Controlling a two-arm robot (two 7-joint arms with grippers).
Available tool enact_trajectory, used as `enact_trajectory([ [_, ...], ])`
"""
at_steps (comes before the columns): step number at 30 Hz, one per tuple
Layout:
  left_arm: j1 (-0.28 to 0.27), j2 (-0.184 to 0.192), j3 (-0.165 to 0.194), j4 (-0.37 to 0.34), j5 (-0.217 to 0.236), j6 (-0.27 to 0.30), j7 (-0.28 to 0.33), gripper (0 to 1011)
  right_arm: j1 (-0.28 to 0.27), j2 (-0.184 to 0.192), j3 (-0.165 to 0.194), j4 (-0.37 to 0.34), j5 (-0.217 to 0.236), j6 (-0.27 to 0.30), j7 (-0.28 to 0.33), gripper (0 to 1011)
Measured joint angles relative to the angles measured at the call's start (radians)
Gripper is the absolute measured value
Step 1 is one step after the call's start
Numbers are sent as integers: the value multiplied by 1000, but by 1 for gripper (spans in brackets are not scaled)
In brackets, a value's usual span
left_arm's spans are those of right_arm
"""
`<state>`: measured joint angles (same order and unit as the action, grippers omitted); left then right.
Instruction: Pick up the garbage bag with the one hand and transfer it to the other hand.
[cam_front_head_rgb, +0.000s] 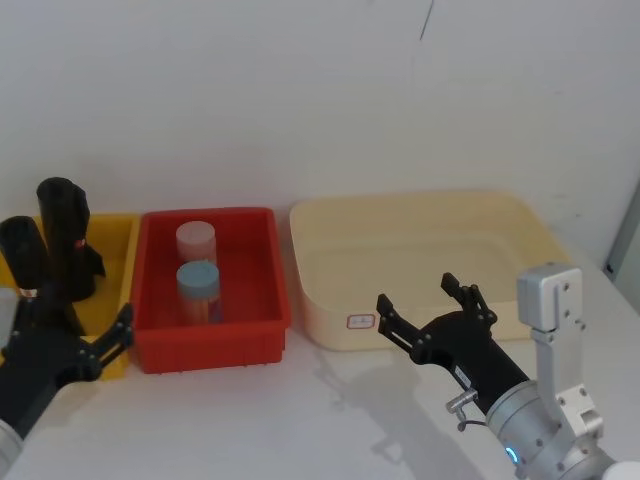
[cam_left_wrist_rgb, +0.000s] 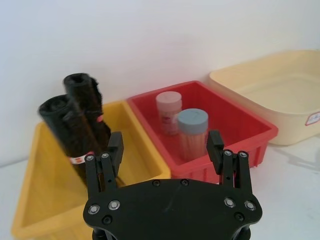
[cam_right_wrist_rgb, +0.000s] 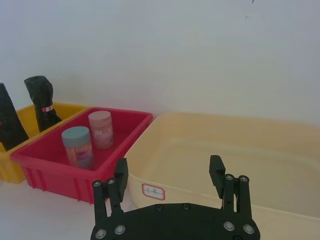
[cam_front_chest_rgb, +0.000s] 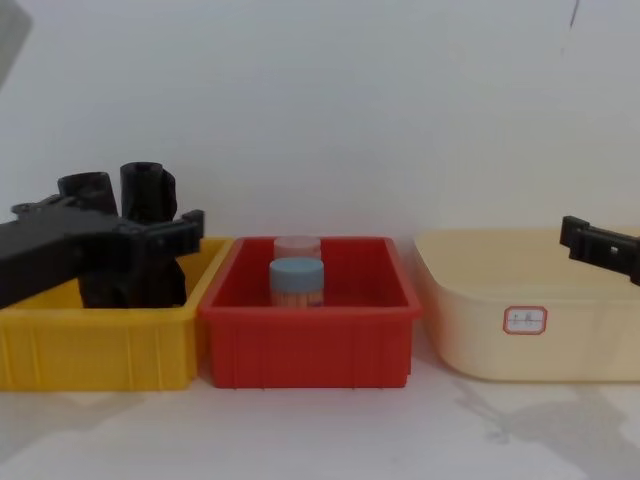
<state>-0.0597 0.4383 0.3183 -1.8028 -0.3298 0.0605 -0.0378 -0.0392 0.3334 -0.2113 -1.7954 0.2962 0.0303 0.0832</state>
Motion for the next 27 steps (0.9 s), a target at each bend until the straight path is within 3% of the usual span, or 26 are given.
enact_trajectory([
  [12, 25, 11, -88, -29, -81, 79, 1, 1001, -2, 0, 2, -3, 1, -1, 2, 1000],
  [27, -8, -2, -136, 4, -124, 143, 4, 1001, -3, 0, 2, -4, 1, 0, 2, 1000],
])
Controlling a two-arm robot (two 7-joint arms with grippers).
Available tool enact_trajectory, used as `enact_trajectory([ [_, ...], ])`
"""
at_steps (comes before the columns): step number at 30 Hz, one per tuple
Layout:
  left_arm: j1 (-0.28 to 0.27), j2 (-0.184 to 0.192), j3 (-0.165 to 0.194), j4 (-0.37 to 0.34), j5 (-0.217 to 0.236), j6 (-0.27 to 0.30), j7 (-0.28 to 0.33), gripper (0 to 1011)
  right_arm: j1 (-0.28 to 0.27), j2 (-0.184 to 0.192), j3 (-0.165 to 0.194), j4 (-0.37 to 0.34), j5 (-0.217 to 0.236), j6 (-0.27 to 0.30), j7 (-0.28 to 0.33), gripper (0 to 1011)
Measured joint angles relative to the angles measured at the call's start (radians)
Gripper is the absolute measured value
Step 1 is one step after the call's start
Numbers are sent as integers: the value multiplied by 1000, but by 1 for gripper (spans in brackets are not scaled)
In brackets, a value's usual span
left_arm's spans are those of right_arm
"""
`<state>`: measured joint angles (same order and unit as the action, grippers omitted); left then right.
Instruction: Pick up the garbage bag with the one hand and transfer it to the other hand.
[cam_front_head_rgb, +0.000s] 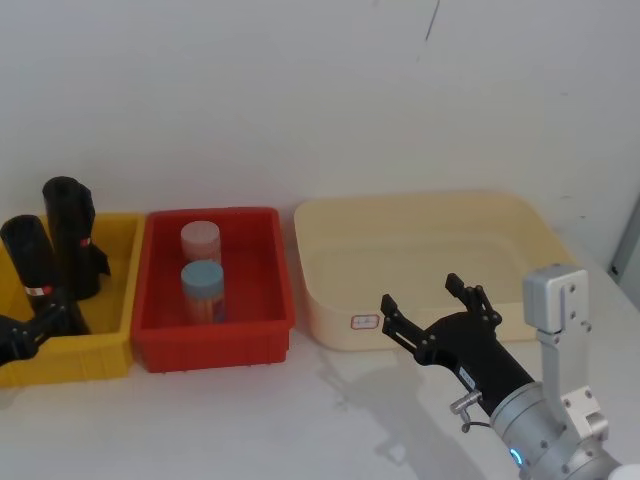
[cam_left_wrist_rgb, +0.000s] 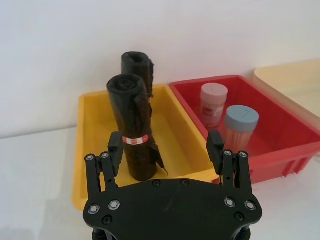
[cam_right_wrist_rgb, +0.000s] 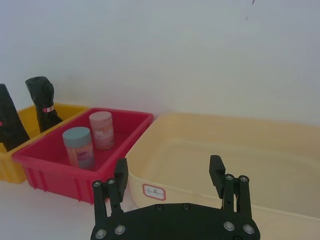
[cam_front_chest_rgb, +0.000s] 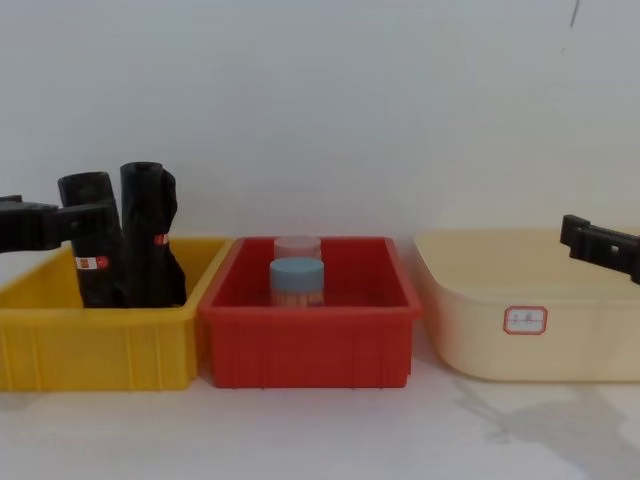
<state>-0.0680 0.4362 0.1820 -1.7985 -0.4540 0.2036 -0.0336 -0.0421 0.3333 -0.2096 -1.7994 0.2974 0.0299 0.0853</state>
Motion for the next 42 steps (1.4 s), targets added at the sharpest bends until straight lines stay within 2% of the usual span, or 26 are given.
enact_trajectory([
  [11, -31, -14, -23, 40, -13, 34, 2, 1001, 0, 0, 0, 0, 0, 0, 0, 999],
  [21, -83, -19, -25, 93, -13, 64, -8, 1001, 0, 0, 0, 0, 0, 0, 0, 999],
  [42, -269, -40, 34, 286, 26, 106, -86, 1001, 0, 0, 0, 0, 0, 0, 0, 999],
])
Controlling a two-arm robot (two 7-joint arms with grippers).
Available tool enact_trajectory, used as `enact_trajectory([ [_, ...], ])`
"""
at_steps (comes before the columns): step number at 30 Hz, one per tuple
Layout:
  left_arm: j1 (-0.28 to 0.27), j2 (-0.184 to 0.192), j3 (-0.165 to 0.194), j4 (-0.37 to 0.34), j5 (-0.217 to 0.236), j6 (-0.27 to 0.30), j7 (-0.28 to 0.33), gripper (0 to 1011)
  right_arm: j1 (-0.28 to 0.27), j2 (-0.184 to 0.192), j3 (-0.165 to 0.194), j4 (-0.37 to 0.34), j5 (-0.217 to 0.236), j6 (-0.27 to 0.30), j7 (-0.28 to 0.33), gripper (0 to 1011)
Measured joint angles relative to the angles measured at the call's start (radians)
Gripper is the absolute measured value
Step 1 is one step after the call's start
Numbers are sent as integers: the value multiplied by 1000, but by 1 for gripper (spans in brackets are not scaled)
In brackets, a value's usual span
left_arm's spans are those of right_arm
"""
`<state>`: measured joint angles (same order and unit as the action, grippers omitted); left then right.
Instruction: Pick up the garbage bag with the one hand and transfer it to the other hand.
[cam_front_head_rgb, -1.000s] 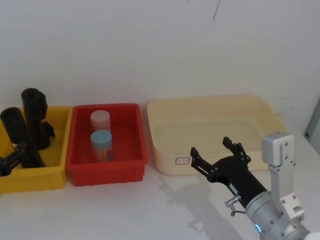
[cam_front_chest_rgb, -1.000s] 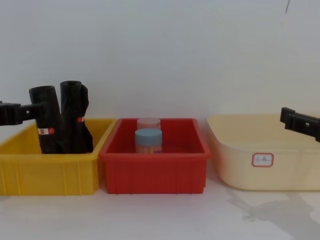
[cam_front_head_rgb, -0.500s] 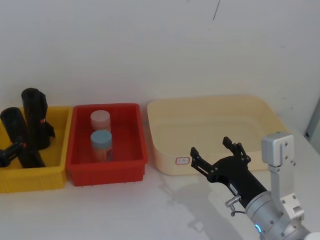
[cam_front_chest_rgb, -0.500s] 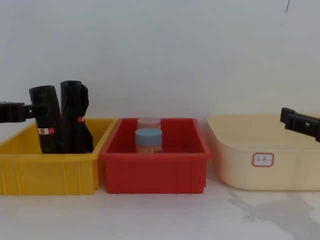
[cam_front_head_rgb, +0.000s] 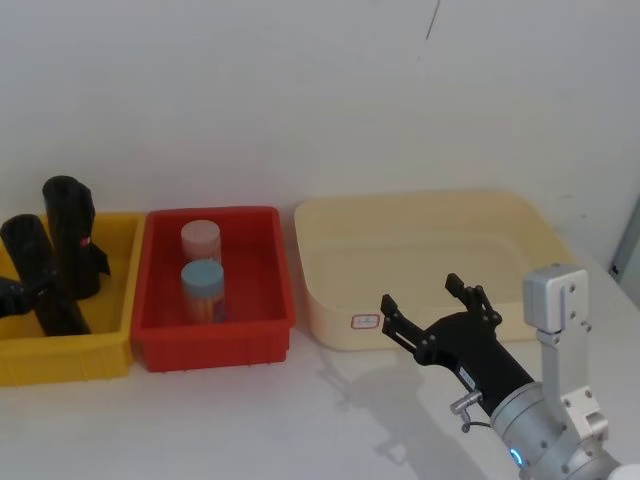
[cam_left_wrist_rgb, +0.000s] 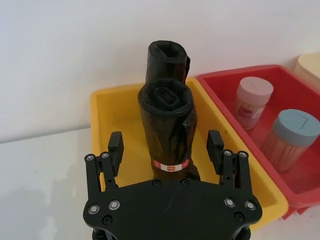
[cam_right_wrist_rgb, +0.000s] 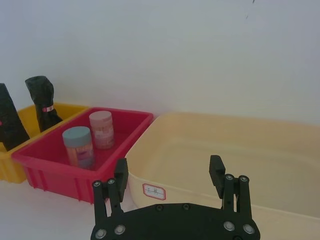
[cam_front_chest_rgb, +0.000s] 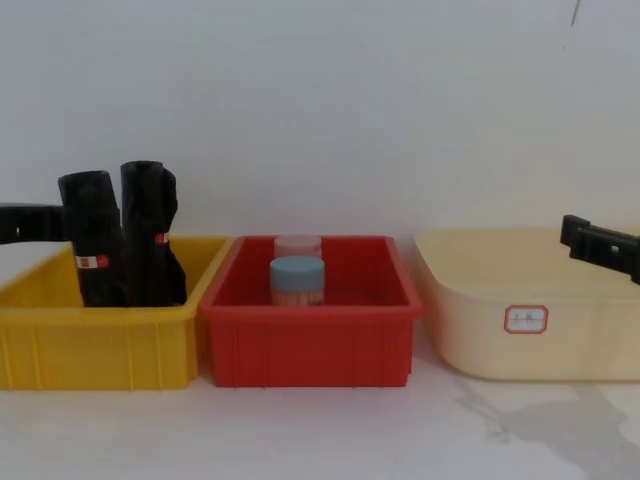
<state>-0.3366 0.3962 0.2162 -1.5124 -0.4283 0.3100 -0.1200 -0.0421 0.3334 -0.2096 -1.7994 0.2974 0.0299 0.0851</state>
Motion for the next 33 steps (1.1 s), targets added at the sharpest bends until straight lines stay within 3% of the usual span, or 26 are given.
enact_trajectory([
  [15, -126, -22, 45, 167, 32, -4, -70, 1001, 0, 0, 0, 0, 0, 0, 0, 1000],
  [18, -141, -24, 51, 186, 36, -8, -80, 962, 0, 0, 0, 0, 0, 0, 0, 1000],
  [26, -166, -30, 60, 220, 43, -13, -96, 774, 0, 0, 0, 0, 0, 0, 0, 1000],
  [33, -179, -32, 65, 238, 46, -16, -104, 545, 0, 0, 0, 0, 0, 0, 0, 1000],
])
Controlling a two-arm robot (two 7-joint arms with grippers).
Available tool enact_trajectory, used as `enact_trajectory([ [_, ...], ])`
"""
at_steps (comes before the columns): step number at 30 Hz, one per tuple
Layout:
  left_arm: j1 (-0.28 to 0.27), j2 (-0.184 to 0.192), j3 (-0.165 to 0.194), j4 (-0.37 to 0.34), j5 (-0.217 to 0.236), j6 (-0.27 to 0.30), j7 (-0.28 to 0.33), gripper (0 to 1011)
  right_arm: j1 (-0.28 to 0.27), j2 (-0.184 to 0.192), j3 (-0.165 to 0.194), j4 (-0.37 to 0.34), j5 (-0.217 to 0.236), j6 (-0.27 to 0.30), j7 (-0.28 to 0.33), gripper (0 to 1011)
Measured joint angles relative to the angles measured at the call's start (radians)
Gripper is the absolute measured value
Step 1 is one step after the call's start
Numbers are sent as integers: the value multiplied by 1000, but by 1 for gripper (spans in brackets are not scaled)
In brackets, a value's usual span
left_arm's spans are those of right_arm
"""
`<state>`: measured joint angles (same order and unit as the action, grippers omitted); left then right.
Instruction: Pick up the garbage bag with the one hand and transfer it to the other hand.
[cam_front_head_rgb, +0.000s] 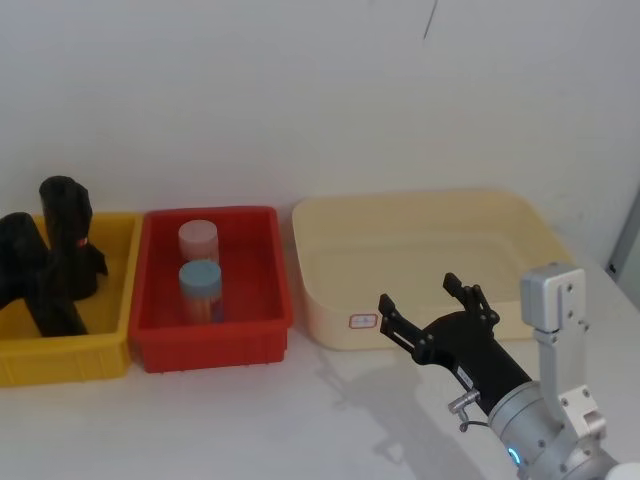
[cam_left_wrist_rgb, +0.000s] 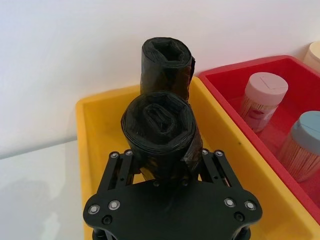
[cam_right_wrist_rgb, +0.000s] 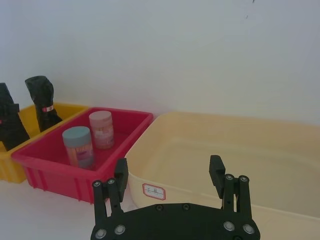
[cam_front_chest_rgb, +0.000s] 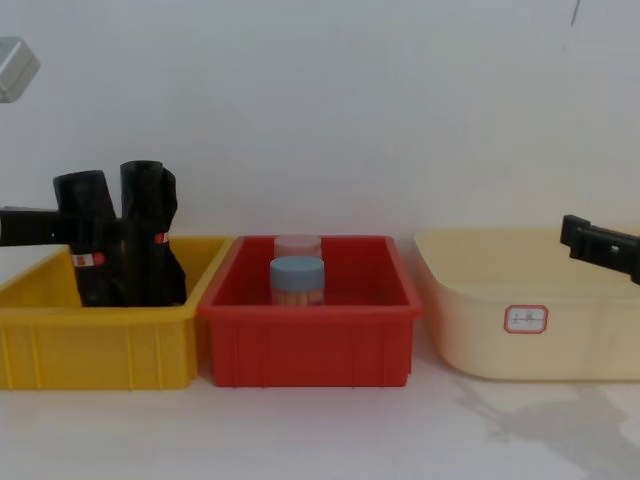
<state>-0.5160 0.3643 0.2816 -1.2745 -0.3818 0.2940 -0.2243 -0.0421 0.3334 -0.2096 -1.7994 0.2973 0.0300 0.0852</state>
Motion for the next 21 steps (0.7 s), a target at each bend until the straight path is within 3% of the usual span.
enact_trajectory([
  [15, -10, -2, 4, 13, 4, -2, -8, 422, 0, 0, 1, 0, 0, 0, 3, 1000],
  [21, -10, 3, 4, -3, 5, 1, -20, 400, 6, 11, 5, -3, 16, 2, 36, 1000],
])
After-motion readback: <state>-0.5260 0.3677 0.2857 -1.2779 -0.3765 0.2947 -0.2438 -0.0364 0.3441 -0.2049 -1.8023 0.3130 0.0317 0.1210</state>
